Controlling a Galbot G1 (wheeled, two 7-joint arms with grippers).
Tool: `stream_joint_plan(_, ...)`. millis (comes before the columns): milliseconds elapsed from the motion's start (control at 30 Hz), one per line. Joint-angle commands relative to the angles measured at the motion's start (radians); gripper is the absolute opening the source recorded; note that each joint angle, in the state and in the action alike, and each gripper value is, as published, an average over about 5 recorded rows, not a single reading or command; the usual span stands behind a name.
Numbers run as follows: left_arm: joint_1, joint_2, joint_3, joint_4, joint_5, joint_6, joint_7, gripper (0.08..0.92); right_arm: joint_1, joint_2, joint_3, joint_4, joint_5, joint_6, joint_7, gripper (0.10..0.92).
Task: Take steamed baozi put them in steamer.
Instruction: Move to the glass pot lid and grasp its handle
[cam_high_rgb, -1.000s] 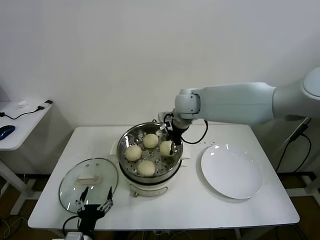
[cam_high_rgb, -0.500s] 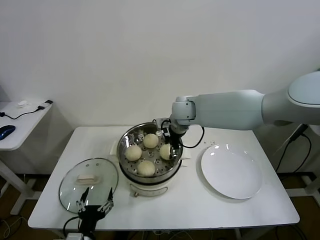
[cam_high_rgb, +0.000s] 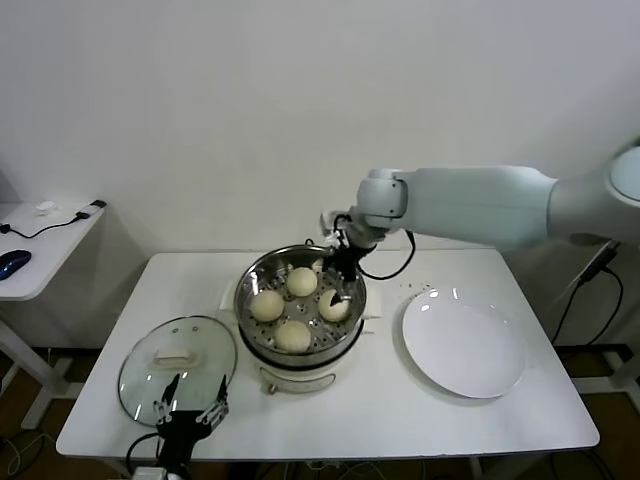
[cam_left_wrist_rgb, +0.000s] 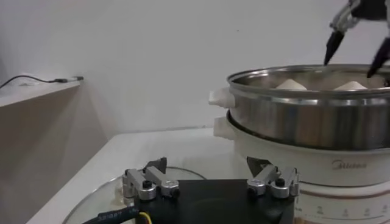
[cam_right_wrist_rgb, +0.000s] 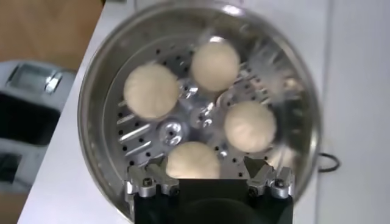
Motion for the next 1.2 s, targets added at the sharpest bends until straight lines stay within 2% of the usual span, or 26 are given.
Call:
stream_joint_plan(33, 0.000, -0.001, -0.001, -0.001, -0.008, -0.001, 0.001, 0.823, -0.211, -0.198, 0.485, -0.011, -0.031, 0.008, 0.390, 0.823)
stream_joint_plan(200, -0.013, 0.006, -0.002, 0.008, -0.025, -0.008, 0.003, 0.823, -0.375, -0.293, 0.706, 0.028, -0.128, 0.011, 0.590, 0.823)
stream_joint_plan(367, -0.027, 0.005, -0.005, 0.011, -0.032, -0.020, -0.002, 0.823, -0.648, -0.403, 0.999, 0.141, -0.141, -0.022, 0.770, 0.823)
stream_joint_plan(500, -0.033, 0.013, -0.011, 0.010, -0.017, -0.040, 0.006, 0.823, -0.921, -0.491, 1.237, 0.228, -0.224, 0.011, 0.825, 0.823)
stream_joint_plan(633, -0.044, 0.021, -0.022, 0.022, 0.016, -0.063, 0.025, 0.823, -1.196, -0.532, 1.452, 0.260, -0.339, 0.155, 0.833, 0.823)
stream_joint_plan(767, -0.054, 0.026, -0.023, 0.035, 0.041, -0.073, 0.028, 0.823, -1.479, -0.488, 1.707, 0.262, -0.422, 0.291, 0.817, 0.823)
stream_joint_plan(933, -0.069, 0.028, -0.020, 0.056, 0.137, -0.085, 0.004, 0.823, -1.797, -0.353, 1.984, 0.296, -0.509, 0.336, 0.737, 0.823)
stream_joint_plan(1200, -0.078, 0.041, -0.027, 0.113, 0.315, -0.123, -0.064, 0.823, -2.056, -0.119, 2.168, 0.306, -0.593, 0.519, 0.656, 0.823)
